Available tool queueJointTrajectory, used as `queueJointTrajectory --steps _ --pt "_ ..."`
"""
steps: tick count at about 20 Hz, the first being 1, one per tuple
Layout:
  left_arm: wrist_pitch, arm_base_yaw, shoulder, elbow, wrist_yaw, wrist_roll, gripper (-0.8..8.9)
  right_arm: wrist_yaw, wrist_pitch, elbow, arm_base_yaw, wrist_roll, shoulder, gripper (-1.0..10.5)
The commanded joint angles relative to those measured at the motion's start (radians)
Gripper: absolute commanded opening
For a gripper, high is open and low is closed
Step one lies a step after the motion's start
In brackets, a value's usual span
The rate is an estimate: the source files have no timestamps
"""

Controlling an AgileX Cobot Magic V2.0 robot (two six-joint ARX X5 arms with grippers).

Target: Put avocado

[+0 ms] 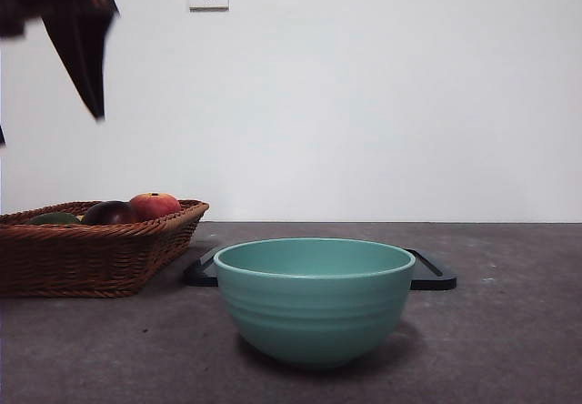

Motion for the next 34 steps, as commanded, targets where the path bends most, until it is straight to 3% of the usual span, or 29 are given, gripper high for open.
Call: queueJointTrajectory --steps 1,3,17,18,22,26,34 --pt "0.011 -0.003 0.100 0.046 -0.070 0.042 6.84 -0.003 0.007 0.015 0.003 -0.010 0.004 6.5" --pt "0.016 -0.002 0.173 0.071 -0.122 0.048 6.84 -0.003 0.007 0.015 0.003 -0.010 0.004 6.5" --pt "0.156 0.005 0.419 0.076 -0.125 0.028 6.81 -0.003 0.007 0.015 0.003 -0.010 0.004 6.5" --pt "0.158 0.007 0.426 0.076 -0.125 0.026 6.60 -0.003 0.007 0.015 0.003 -0.010 0.004 6.5" --pt "0.143 0.013 0.452 0.076 -0.125 0.026 4.25 -0.003 0.007 0.015 0.003 -0.010 0.004 6.5" --pt "0.151 0.014 0.456 0.080 -0.125 0.026 1.19 -0.003 0.007 0.015 0.003 -0.010 0.004 6.5" --pt "-0.022 0.004 0.444 0.257 -0.121 0.031 1.18 -0.003 0.007 0.015 0.003 -0.010 0.004 6.5"
